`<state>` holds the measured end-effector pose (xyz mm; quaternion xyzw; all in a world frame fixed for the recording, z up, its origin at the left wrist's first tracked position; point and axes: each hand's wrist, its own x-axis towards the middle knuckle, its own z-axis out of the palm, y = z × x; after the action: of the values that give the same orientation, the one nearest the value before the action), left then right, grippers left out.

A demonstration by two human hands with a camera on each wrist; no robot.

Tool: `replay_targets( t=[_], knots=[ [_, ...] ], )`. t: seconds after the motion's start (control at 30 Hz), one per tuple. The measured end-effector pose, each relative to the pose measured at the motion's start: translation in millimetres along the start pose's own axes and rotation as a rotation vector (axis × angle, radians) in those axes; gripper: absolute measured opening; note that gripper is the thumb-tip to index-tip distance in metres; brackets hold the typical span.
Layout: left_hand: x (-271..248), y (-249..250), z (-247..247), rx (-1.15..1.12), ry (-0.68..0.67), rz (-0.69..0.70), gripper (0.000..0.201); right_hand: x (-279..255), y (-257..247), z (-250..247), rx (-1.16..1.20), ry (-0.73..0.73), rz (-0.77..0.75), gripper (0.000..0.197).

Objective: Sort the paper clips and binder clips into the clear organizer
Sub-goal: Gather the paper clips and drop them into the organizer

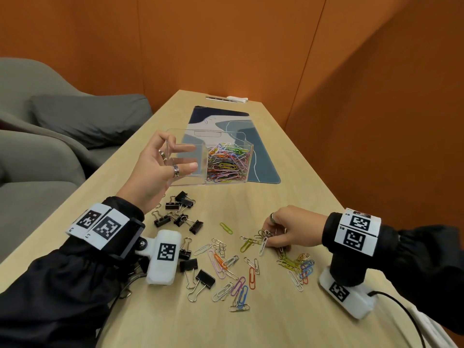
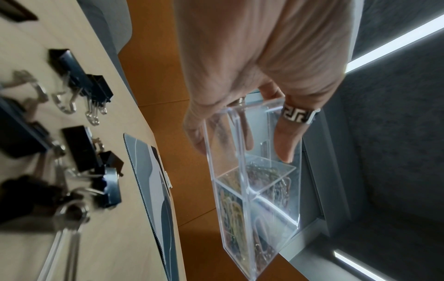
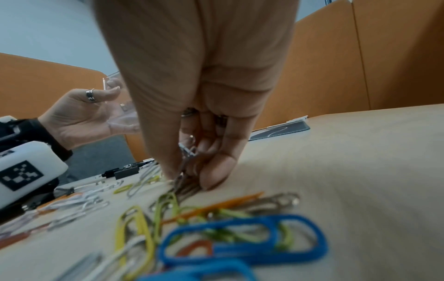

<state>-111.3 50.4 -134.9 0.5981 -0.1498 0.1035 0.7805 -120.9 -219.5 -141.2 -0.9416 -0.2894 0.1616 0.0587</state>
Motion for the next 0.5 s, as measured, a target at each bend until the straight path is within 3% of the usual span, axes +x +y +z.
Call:
replay_targets(
  t=[0.1,0.23,0.33,0.5],
  knots=[
    [0.0,-0.1,-0.2,0.011,0.001,-0.004,0.04,-0.2,3.8,-4.4,0.051,0.011,-0.002,0.03],
    [1.0,-1.0,-1.3,0.035,0.003,-0.005,0.043,-4.6,0.9,-32.7,0.264,0.075,-0.021,0.017],
    [1.4,-2.4,-0.8,0.037,-0.002,-0.006,0.044,-5.6,-8.4,-68.8,0.31,0.195,-0.065,0.008],
    [0.3,-1.5,1.2,0.023,-0.01,-0.008,0.045,4.0,-31.9,-122.8,0.369,0.431,-0.149,0.013]
  ],
)
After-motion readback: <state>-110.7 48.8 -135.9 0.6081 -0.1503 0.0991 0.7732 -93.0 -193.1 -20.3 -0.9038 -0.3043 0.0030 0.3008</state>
